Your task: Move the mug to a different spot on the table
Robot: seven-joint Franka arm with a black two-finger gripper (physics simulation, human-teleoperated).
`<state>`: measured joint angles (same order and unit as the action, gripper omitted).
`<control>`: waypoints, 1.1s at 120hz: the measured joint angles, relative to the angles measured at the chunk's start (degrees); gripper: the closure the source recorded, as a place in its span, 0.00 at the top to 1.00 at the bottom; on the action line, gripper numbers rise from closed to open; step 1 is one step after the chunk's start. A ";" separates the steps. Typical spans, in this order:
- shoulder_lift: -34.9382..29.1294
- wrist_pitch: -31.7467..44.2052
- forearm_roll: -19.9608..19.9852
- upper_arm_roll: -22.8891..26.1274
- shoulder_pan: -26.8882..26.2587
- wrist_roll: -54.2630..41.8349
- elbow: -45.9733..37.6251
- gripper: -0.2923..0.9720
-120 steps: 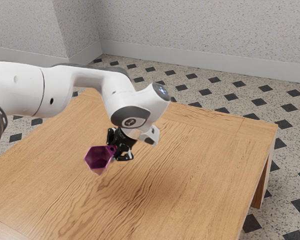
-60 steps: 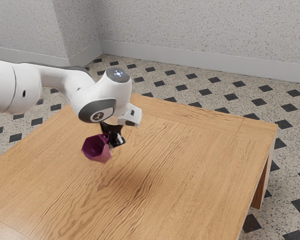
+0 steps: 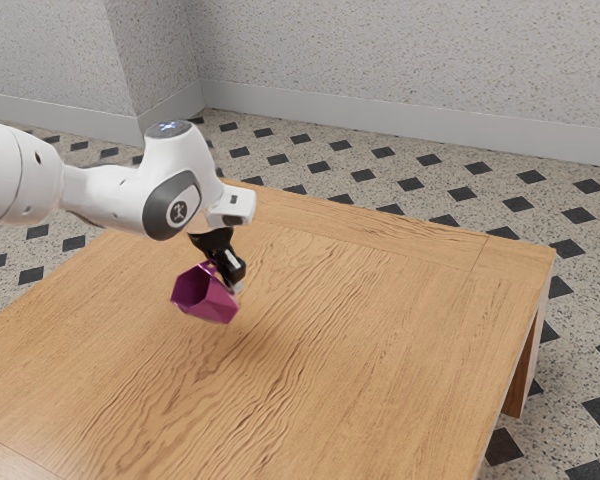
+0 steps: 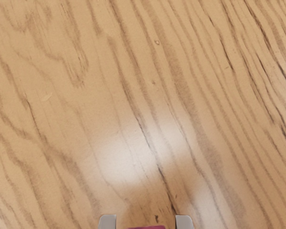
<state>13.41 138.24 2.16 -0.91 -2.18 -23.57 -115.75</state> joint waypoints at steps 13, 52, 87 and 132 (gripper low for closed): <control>0.79 0.27 1.71 -0.99 -0.05 -4.22 0.21 0.18; 1.06 1.19 3.60 -2.31 0.09 -13.94 1.43 0.17; 0.91 0.08 4.59 -3.45 0.08 -18.99 2.24 0.18; 5.28 -8.67 13.73 -4.82 1.39 -28.52 6.62 0.19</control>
<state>18.69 129.57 15.89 -5.72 -0.78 -52.10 -109.13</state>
